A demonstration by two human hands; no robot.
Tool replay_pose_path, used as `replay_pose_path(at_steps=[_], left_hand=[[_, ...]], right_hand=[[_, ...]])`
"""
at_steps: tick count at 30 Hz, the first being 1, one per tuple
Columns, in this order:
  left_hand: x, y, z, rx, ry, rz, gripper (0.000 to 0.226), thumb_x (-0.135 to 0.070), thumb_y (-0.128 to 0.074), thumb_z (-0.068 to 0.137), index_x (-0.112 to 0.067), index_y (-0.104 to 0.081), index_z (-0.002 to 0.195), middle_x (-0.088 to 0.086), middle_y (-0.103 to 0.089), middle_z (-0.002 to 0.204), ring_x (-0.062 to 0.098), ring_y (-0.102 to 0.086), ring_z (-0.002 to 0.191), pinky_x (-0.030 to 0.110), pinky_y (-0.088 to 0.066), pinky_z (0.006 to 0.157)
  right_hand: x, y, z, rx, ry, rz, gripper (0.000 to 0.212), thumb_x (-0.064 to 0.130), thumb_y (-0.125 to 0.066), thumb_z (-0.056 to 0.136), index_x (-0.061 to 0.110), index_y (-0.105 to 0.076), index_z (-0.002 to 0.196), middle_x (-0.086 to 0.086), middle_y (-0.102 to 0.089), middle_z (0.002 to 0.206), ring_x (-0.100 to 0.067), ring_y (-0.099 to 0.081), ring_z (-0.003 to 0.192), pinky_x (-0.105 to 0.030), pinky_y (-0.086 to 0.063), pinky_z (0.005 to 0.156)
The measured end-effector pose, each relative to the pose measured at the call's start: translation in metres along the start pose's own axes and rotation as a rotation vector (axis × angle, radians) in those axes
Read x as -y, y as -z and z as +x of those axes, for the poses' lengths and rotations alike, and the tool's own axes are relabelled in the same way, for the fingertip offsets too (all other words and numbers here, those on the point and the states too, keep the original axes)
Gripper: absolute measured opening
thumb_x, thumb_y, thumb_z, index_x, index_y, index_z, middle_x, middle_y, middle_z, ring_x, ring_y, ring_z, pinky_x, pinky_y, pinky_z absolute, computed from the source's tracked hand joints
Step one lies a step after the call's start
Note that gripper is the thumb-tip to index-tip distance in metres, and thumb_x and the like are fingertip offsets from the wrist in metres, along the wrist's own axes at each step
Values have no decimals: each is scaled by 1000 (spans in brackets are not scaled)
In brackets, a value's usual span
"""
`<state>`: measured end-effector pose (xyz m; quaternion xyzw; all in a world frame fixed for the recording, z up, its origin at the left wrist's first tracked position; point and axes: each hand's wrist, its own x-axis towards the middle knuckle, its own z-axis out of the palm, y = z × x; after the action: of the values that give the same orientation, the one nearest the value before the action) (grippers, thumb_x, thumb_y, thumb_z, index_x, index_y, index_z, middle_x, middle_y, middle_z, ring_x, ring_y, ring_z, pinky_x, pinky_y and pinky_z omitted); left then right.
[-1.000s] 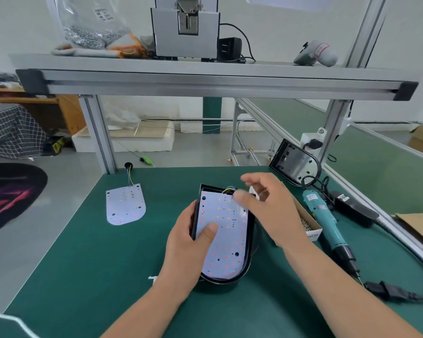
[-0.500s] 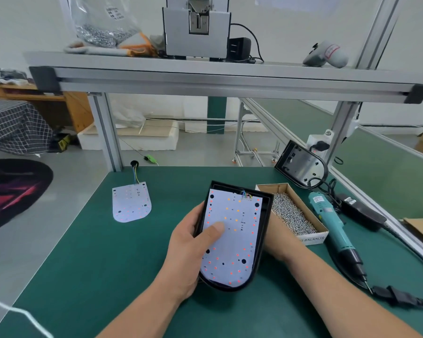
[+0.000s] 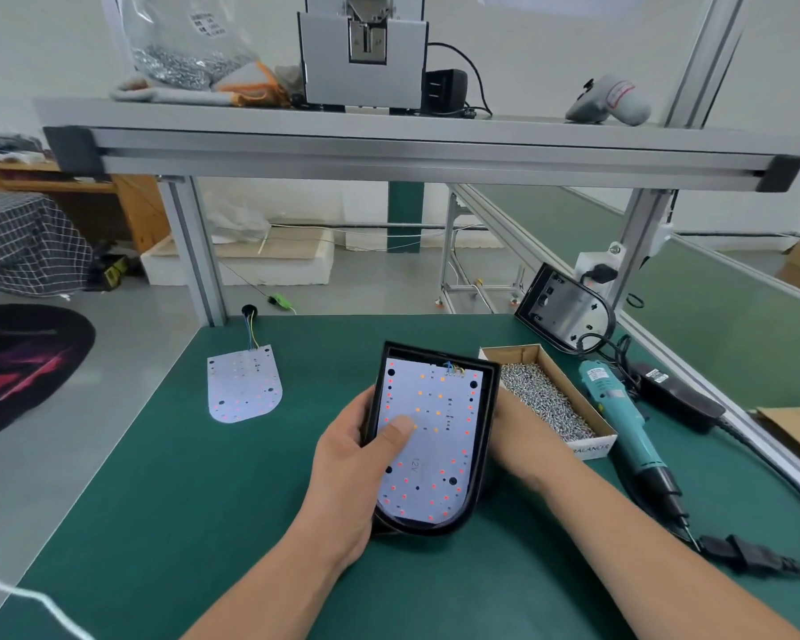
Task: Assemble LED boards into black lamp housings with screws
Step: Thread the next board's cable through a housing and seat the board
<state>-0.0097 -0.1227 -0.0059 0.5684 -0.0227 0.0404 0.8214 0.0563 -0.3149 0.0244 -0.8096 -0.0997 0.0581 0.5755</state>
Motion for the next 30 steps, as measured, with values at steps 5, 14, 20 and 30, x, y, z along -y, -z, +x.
replay_pose_path(at_steps=[5, 14, 20, 30], left_hand=[[0, -1, 0, -32, -8, 52, 35, -27, -75, 90, -29, -71, 125, 4, -78, 124, 29, -75, 114, 40, -63, 91], [2, -6, -1, -70, -52, 225, 22, -39, -72, 89, -43, -74, 110, -3, -80, 112, 23, -77, 105, 42, -64, 89], [2, -3, 0, -38, -18, 251, 17, -36, -67, 93, -40, -75, 108, -1, -80, 113, 26, -76, 106, 53, -62, 96], [2, -2, 3, -65, 70, 207, 25, -36, -68, 81, -25, -74, 102, 14, -78, 112, 48, -69, 110, 72, -53, 98]], right_hand=[[15, 8, 0, -184, 114, 511, 35, 51, -53, 101, 31, -79, 112, 0, -80, 111, -14, -75, 93, -21, -56, 70], [14, 12, -9, -108, 343, -111, 16, 23, -74, 98, 36, -75, 108, 19, -76, 102, -2, -70, 97, -15, -50, 82], [13, 4, -9, -256, 281, -84, 14, 39, -83, 86, 35, -72, 95, 18, -74, 91, -1, -67, 83, -29, -53, 78], [8, 8, -6, -161, 184, -28, 33, 39, -85, 80, 35, -67, 108, 20, -72, 105, -3, -69, 96, -33, -56, 86]])
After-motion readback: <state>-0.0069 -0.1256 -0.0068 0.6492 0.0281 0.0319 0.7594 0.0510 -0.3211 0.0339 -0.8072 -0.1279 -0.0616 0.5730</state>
